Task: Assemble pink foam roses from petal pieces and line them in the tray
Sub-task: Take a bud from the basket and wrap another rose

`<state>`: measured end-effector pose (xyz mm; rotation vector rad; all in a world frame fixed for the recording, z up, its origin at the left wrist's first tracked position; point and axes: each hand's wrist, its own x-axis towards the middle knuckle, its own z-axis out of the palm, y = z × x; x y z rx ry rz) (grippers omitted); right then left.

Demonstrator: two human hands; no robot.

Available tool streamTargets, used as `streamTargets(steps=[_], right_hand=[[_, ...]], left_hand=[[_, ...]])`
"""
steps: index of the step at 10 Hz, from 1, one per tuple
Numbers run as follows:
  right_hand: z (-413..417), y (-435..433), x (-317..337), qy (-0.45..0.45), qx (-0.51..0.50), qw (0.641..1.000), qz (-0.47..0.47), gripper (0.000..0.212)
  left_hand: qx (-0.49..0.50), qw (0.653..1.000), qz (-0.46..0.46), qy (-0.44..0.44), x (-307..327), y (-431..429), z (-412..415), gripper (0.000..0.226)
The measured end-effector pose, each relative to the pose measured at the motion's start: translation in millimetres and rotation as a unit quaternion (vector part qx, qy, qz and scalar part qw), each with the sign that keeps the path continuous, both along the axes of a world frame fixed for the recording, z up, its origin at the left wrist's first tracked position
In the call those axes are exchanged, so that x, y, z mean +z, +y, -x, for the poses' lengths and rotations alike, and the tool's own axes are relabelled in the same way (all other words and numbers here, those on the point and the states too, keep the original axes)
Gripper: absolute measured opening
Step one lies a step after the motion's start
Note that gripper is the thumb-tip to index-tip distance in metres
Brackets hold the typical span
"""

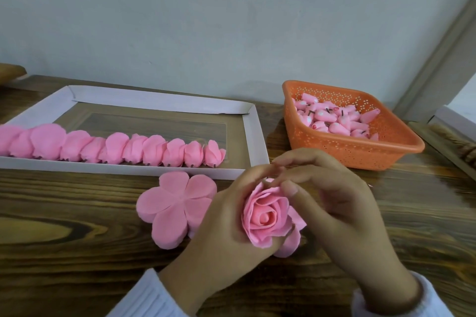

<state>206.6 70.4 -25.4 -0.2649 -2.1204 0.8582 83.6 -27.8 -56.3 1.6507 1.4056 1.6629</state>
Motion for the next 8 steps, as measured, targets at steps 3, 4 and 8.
streamTargets(steps=[3,4,8], right_hand=[[-2,4,4,-0.029,-0.071,0.994,-0.078,0.017],[-1,4,1,-0.030,-0.081,0.992,-0.088,0.012],[-8,9,3,-0.066,0.055,0.996,0.038,0.019]], left_hand=[[0.008,1.000,0.028,0.000,3,-1,-1,0.078],[0.027,0.998,0.048,-0.033,-2,-1,-2,0.049],[-0.164,0.952,0.108,-0.235,-12,3,7,0.031]])
